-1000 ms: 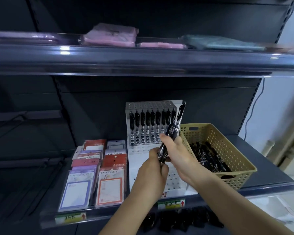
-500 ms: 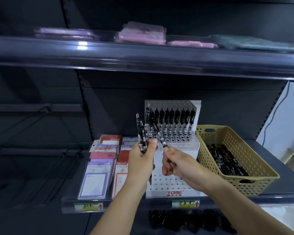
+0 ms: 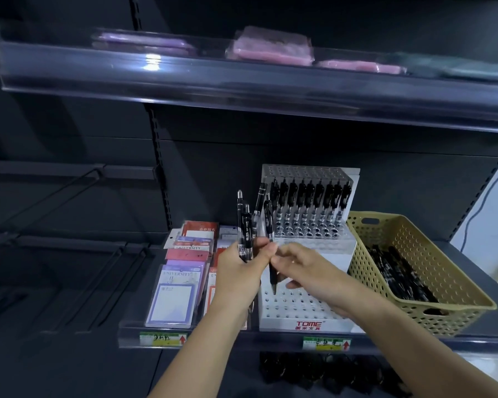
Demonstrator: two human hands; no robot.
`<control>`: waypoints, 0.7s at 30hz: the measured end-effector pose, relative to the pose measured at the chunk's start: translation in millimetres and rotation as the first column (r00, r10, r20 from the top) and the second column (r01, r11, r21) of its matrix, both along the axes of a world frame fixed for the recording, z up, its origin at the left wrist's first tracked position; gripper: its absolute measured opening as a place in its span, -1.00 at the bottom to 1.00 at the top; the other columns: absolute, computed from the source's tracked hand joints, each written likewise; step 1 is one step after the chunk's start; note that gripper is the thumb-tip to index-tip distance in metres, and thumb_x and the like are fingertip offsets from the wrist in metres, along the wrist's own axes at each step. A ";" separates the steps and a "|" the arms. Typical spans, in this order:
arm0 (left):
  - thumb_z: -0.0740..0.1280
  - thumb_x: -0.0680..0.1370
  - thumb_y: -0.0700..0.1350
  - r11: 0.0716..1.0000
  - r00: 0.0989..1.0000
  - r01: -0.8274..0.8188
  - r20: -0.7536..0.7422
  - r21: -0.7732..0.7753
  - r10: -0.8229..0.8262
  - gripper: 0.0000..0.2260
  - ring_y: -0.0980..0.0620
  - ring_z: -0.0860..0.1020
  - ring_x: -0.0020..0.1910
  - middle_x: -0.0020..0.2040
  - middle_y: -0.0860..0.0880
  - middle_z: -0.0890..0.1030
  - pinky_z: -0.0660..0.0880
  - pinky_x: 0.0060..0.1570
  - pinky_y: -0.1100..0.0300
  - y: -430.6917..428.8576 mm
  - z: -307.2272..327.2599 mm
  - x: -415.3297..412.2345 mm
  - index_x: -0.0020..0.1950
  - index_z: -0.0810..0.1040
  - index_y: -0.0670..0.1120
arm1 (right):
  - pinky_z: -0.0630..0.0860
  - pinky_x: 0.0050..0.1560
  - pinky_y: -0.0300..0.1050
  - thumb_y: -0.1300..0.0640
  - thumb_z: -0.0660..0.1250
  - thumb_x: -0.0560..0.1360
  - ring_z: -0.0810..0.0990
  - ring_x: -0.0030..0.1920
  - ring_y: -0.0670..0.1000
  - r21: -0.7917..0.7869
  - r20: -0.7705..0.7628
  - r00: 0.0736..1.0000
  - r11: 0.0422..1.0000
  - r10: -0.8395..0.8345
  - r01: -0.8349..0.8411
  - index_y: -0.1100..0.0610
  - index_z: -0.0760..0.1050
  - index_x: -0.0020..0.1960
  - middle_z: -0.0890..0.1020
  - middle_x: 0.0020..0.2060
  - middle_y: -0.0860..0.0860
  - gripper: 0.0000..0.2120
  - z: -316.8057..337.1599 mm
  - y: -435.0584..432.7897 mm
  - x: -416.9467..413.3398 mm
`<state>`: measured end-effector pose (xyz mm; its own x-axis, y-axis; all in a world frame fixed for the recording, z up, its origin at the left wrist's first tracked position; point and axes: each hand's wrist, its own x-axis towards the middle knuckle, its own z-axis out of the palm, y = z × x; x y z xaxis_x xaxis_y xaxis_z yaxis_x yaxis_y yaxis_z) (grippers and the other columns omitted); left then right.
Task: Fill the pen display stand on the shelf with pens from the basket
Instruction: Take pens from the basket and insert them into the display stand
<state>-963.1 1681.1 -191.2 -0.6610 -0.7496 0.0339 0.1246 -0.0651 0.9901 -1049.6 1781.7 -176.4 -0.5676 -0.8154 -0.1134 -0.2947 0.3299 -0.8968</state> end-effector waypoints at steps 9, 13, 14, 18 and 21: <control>0.50 0.39 -0.20 0.978 0.999 0.037 0.037 -0.207 -0.030 -0.93 0.21 0.62 -0.24 -0.24 0.04 0.69 0.49 -0.22 0.44 -6.7 -24.4 1.6 -0.17 0.65 -0.10 | 0.49 -0.37 -0.26 0.15 0.41 0.47 0.53 -0.39 -0.09 -0.214 0.108 0.950 0.927 -0.292 0.309 0.23 0.50 -0.07 0.57 -0.36 0.04 -0.83 0.1 -17.2 0.4; 0.52 0.36 -0.16 0.985 0.999 -0.010 0.051 -0.174 0.019 -0.90 0.20 0.60 -0.30 -0.28 0.02 0.67 0.50 -0.26 0.37 -14.1 -25.8 2.6 -0.21 0.63 -0.11 | 0.53 -0.33 -0.28 0.21 0.31 0.53 0.54 -0.37 -0.11 -0.211 0.107 0.952 0.929 -0.286 0.303 0.25 0.49 -0.12 0.55 -0.31 0.08 -0.90 0.3 -21.2 -0.4; 0.51 0.37 -0.12 0.985 0.998 -0.027 0.057 -0.170 0.037 -0.90 0.18 0.59 -0.32 -0.30 0.03 0.66 0.48 -0.29 0.34 -16.0 -24.9 3.5 -0.22 0.63 -0.10 | 0.56 -0.30 -0.28 0.22 0.29 0.53 0.56 -0.35 -0.09 -0.212 0.120 0.951 0.928 -0.285 0.305 0.26 0.49 -0.11 0.56 -0.30 0.09 -0.90 3.8 -21.6 -1.9; 0.41 0.44 0.08 0.994 0.988 -0.086 0.122 -0.065 0.093 -0.66 0.13 0.26 -0.55 -0.53 0.10 0.30 0.22 -0.45 0.20 -22.7 -23.0 9.4 -0.38 0.37 -0.06 | 0.59 -0.18 -0.23 0.22 0.26 0.54 0.61 -0.26 -0.03 -0.253 0.093 0.923 0.887 -0.374 0.385 0.20 0.52 -0.07 0.62 -0.22 0.10 -0.92 31.3 -21.3 -20.2; 0.38 0.47 0.09 0.994 0.984 -0.113 0.140 -0.011 0.113 -0.64 0.11 0.18 -0.54 -0.53 0.09 0.22 0.17 -0.46 0.17 -28.2 -22.8 11.9 -0.38 0.32 -0.04 | 0.62 -0.16 -0.25 0.23 0.24 0.55 0.63 -0.22 -0.04 -0.365 0.099 0.877 0.803 -0.469 0.471 0.22 0.51 0.11 0.63 -0.17 0.09 -0.84 49.2 -26.7 -40.8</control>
